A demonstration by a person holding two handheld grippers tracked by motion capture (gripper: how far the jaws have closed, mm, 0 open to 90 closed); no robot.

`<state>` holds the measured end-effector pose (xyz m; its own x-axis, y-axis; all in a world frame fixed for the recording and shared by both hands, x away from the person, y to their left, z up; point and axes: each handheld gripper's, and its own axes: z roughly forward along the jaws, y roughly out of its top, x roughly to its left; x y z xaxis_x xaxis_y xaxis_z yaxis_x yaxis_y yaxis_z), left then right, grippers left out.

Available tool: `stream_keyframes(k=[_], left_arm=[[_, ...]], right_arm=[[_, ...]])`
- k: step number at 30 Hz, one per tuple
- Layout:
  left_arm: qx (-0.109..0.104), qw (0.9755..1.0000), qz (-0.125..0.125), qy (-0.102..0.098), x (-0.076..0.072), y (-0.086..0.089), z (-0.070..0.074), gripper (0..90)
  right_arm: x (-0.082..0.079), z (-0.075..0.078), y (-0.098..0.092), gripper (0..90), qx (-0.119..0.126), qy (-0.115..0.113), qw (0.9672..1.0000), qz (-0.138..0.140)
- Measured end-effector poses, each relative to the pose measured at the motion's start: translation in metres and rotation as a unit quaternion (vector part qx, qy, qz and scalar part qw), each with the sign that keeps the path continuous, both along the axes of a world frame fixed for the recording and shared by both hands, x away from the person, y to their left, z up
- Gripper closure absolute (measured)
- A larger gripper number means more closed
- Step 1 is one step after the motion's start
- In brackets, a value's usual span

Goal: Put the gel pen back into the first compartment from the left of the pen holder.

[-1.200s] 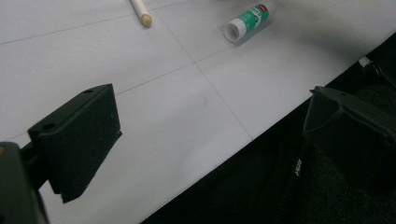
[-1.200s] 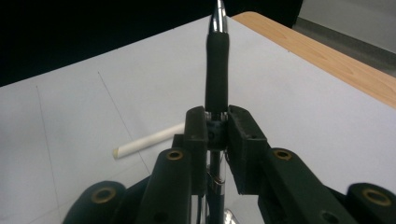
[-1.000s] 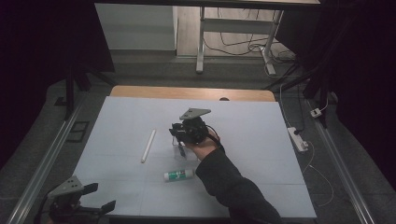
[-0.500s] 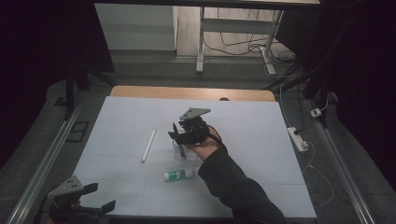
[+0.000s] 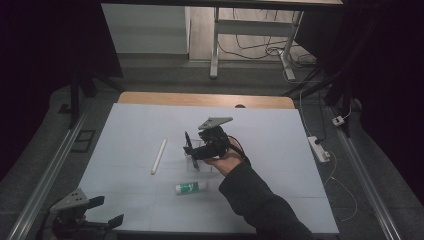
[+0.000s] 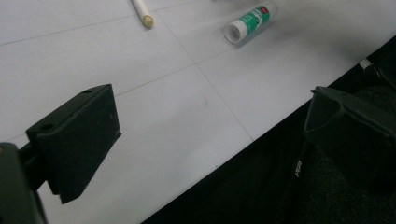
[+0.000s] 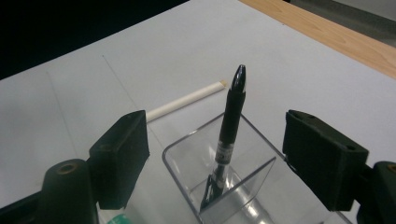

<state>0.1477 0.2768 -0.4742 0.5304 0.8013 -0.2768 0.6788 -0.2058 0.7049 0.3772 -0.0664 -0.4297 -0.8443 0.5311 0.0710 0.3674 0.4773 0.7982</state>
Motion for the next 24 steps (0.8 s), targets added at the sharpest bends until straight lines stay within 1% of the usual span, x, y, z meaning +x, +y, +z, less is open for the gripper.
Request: stream_keyframes(k=[3, 5, 8, 9, 11, 17, 22, 24], left_arm=[[-0.002, 1.0, 0.001, 0.0, 0.0, 0.0, 0.0, 3.0], [-0.001, 1.0, 0.002, 0.0, 0.0, 0.0, 0.0, 2.9], [-0.002, 1.0, 0.003, 0.0, 0.0, 0.0, 0.0, 2.5], [-0.003, 1.0, 0.004, 0.001, 0.0, 0.0, 0.0, 2.5], [-0.005, 1.0, 0.004, 0.002, 0.0, 0.001, 0.0, 2.5], [-0.005, 1.0, 0.001, 0.003, 0.0, 0.001, 0.0, 2.5], [-0.006, 1.0, 0.0, 0.004, 0.0, 0.0, 0.0, 2.5], [-0.006, 1.0, 0.0, 0.005, 0.001, 0.0, 0.0, 2.5]], right_arm=[[-0.001, 0.0, -0.006, 19.7, 0.007, 0.012, 0.9999, -0.004], [-0.003, 0.0, -0.01, 18.5, 0.007, 0.021, 0.9997, -0.006], [-0.006, 0.001, -0.015, 17.6, 0.004, 0.023, 0.9997, -0.007], [-0.007, 0.001, -0.017, 17.2, 0.004, 0.027, 0.9996, -0.008], [-0.01, 0.002, -0.021, 16.2, 0.0, 0.024, 0.9997, -0.004], [-0.018, 0.003, -0.033, 13.3, -0.006, 0.027, 0.9996, 0.0], [-0.026, 0.002, -0.045, 8.1, -0.024, 0.024, 0.9994, -0.002], [-0.029, 0.001, -0.049, 6.1, -0.027, 0.022, 0.9994, -0.004]])
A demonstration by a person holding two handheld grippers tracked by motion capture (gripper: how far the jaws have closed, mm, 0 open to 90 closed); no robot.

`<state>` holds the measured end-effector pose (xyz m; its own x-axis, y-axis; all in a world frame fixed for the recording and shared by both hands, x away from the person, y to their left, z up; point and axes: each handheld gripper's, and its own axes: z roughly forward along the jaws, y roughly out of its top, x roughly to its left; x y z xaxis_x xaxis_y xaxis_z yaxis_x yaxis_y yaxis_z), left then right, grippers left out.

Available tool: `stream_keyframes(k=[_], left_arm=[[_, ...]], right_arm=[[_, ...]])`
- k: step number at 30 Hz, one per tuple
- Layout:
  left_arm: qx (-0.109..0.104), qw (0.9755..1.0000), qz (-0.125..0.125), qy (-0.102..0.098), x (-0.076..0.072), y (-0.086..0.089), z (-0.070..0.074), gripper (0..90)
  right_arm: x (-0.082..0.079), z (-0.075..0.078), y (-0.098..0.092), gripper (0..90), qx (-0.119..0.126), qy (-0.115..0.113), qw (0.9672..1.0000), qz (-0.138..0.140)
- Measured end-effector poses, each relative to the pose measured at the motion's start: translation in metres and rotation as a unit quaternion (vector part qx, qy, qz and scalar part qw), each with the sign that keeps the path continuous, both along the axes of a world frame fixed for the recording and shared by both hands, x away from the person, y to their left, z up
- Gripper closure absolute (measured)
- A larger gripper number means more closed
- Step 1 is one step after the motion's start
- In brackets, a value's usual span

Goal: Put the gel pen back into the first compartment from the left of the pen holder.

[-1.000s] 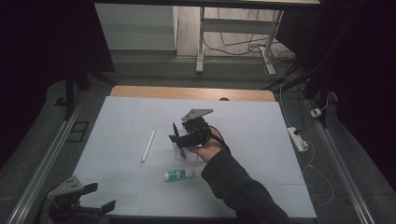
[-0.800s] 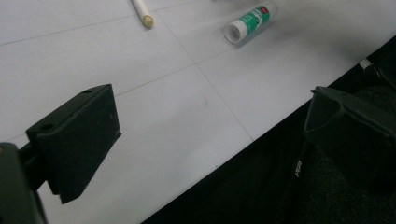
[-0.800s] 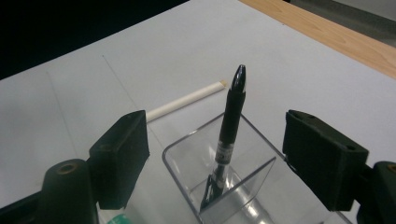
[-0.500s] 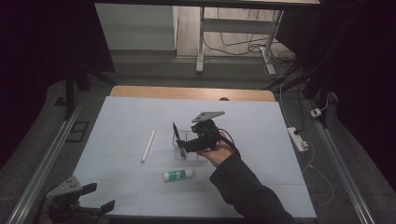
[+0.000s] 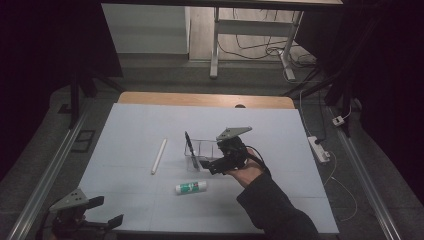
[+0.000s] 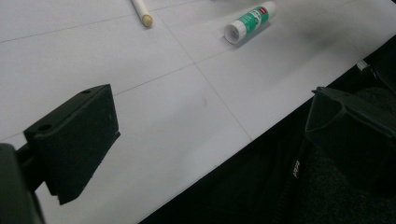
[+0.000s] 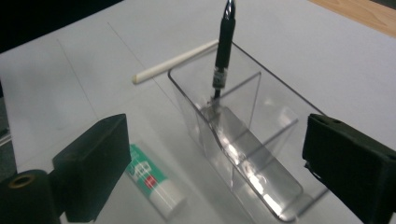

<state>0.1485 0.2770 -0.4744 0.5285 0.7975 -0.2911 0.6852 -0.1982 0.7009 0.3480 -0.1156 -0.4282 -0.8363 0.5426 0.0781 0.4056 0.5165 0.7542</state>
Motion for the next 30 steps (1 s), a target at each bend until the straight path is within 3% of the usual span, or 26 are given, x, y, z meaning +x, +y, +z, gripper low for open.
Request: stream_keyframes(k=[6, 12, 18, 22, 30], left_arm=[[0.0, 1.0, -0.003, 0.0, 0.001, 0.0, 0.0, 2.6], [-0.001, 1.0, -0.003, 0.0, 0.0, 0.0, 0.0, 2.7], [-0.002, 1.0, -0.004, 0.0, 0.0, 0.0, 0.0, 2.9], [-0.003, 1.0, -0.006, 0.001, 0.0, 0.0, 0.0, 3.0], [-0.005, 1.0, -0.008, 0.001, 0.001, 0.0, 0.0, 3.0]], right_arm=[[-0.009, -0.002, -0.015, 0.2, -0.01, -0.009, 0.9999, -0.008], [-0.017, -0.005, -0.031, 0.2, -0.005, 0.006, 1.0, 0.004], [-0.026, -0.007, -0.047, 0.1, -0.012, 0.004, 0.9999, 0.007], [-0.033, -0.009, -0.059, 0.0, -0.004, 0.012, 0.9999, -0.006], [-0.052, -0.009, -0.083, 0.0, -0.001, 0.006, 0.9996, -0.029]])
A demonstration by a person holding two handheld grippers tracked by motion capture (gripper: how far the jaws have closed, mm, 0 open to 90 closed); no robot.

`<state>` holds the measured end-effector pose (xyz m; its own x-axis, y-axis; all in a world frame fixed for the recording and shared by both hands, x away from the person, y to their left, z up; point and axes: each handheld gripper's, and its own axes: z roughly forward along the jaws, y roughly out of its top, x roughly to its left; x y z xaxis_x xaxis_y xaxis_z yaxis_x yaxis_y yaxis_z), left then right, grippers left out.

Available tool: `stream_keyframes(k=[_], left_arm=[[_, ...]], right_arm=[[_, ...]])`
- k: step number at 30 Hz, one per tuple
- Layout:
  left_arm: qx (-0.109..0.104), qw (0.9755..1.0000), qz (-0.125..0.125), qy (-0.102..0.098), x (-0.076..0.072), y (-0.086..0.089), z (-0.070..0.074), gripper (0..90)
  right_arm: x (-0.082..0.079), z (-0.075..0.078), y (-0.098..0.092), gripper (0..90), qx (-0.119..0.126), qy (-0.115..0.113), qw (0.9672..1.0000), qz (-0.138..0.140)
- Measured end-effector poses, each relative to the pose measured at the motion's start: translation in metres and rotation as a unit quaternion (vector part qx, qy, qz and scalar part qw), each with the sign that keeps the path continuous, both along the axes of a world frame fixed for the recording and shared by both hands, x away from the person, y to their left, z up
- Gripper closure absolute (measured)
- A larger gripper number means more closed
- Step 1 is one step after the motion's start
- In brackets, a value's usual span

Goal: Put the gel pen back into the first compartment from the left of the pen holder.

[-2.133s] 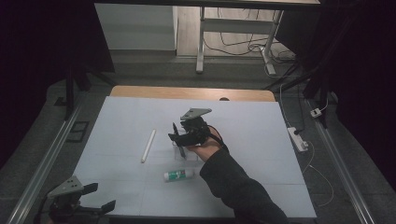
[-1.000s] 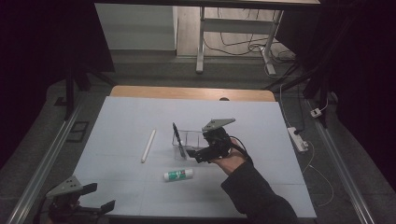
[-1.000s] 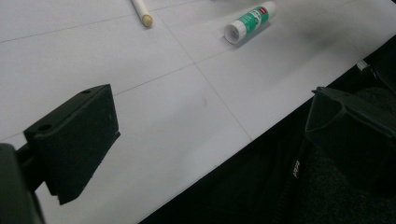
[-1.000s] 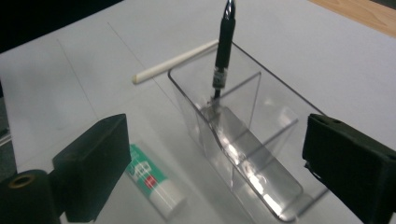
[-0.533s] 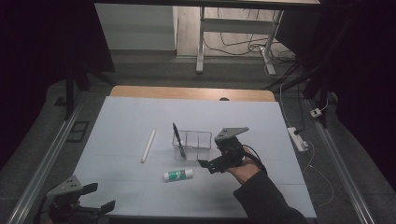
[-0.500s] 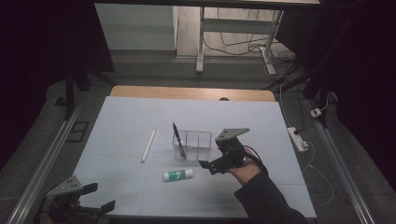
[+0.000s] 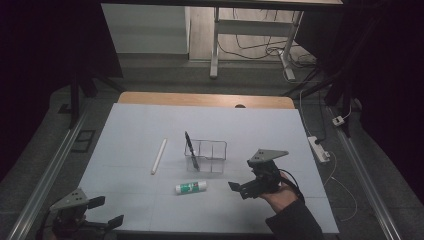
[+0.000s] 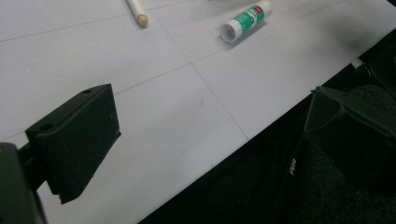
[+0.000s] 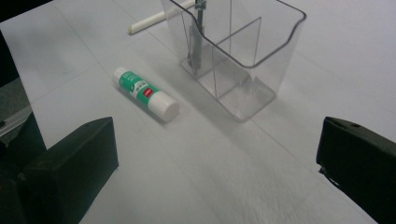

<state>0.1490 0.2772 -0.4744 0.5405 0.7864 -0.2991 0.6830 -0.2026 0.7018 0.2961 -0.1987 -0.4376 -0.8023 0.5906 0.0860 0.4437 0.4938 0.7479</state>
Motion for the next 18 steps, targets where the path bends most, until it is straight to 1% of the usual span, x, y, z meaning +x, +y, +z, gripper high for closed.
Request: stream_keyframes(k=[2, 4, 7, 13, 18], left_arm=[[0.0, 1.0, -0.002, -0.001, 0.0, 0.0, 0.0, 3.0], [0.0, 1.0, -0.003, -0.003, -0.001, 0.0, 0.0, 2.9], [-0.003, 1.0, -0.003, -0.006, -0.001, 0.0, 0.001, 2.4], [-0.004, 0.9999, -0.004, -0.01, -0.001, 0.001, 0.001, 2.0], [-0.005, 0.9999, -0.005, -0.009, -0.001, 0.001, 0.001, 1.6]], right_arm=[[-0.005, 0.0, -0.005, 0.0, 0.001, -0.003, 1.0, -0.007], [-0.01, 0.0, -0.012, 0.0, -0.001, -0.011, 0.9998, -0.016], [-0.018, 0.001, -0.021, 0.0, 0.003, -0.016, 0.9995, -0.029], [-0.032, 0.0, -0.039, 0.0, 0.003, -0.029, 0.998, -0.056], [-0.046, -0.005, -0.055, 0.0, 0.006, -0.027, 0.9961, -0.083]])
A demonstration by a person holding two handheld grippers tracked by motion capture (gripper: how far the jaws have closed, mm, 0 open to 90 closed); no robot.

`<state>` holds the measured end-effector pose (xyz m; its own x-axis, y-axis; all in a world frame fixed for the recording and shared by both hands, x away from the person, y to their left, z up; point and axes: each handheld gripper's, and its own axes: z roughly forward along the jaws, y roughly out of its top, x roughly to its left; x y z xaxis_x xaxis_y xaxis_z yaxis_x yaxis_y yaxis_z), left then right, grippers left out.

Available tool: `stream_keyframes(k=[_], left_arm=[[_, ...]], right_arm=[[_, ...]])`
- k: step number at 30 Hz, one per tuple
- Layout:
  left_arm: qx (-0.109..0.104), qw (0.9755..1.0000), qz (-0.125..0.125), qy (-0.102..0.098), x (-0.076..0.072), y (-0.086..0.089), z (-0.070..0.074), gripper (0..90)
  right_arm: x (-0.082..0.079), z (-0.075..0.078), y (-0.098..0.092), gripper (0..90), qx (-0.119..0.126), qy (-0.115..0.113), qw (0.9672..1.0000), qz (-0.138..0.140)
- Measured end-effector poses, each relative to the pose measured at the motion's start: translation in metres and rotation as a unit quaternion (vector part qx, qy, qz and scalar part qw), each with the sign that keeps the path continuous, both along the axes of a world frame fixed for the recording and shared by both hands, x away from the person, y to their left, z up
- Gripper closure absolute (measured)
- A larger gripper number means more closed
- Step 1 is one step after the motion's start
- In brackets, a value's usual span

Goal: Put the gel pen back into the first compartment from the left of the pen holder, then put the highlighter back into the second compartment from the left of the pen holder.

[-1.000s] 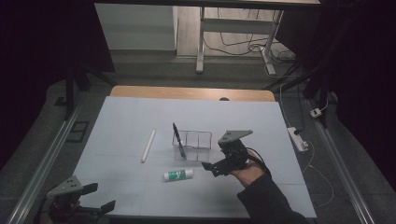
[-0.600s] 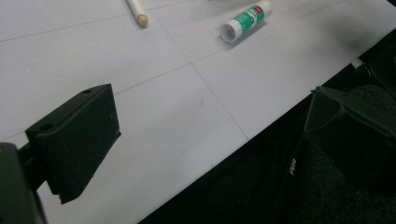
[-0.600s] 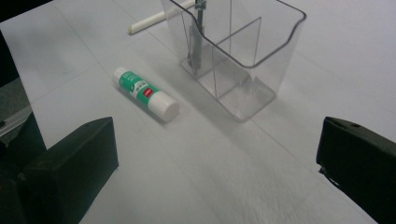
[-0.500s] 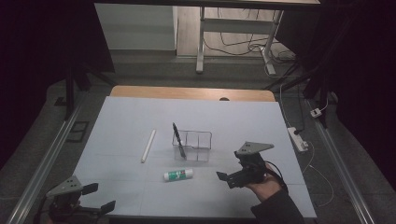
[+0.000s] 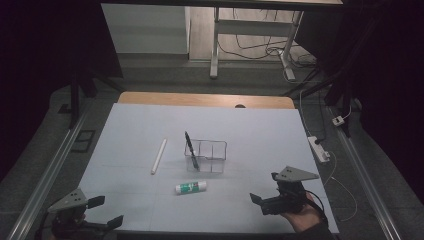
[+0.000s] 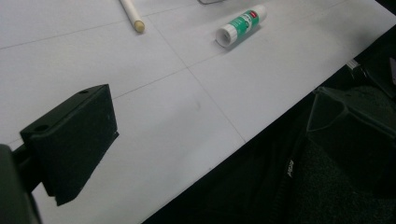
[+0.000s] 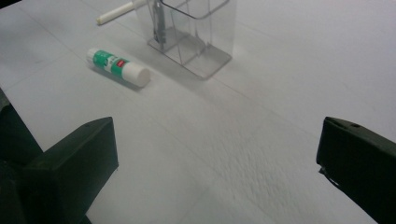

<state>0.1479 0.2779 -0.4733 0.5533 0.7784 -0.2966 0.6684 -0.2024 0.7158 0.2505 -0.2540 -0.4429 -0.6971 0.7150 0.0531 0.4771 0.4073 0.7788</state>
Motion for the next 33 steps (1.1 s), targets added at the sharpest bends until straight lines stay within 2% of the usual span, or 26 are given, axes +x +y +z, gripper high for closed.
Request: stream_keyframes(k=[10, 14, 25, 28, 33], left_arm=[[-0.005, 1.0, -0.003, -0.003, -0.001, 0.001, 0.0, 0.0], [-0.001, 1.0, -0.005, -0.001, 0.0, 0.0, 0.0, 0.0], [-0.001, 1.0, 0.001, 0.005, 0.001, 0.0, 0.0, 0.0], [0.014, 0.9999, 0.003, -0.001, 0.001, -0.001, 0.001, 0.0], [0.025, 0.9997, 0.007, -0.002, 0.004, -0.003, 0.004, 0.0]], right_arm=[[-0.026, -0.005, -0.034, 0.0, 0.017, 0.014, 0.9983, -0.053], [-0.033, -0.007, -0.043, 0.0, 0.007, 0.03, 0.9973, -0.067], [-0.035, -0.007, -0.046, 0.0, 0.012, 0.046, 0.9967, -0.065], [-0.036, -0.007, -0.046, 0.0, 0.008, 0.046, 0.9967, -0.066], [-0.038, -0.007, -0.045, 0.0, 0.003, 0.047, 0.9969, -0.064]])
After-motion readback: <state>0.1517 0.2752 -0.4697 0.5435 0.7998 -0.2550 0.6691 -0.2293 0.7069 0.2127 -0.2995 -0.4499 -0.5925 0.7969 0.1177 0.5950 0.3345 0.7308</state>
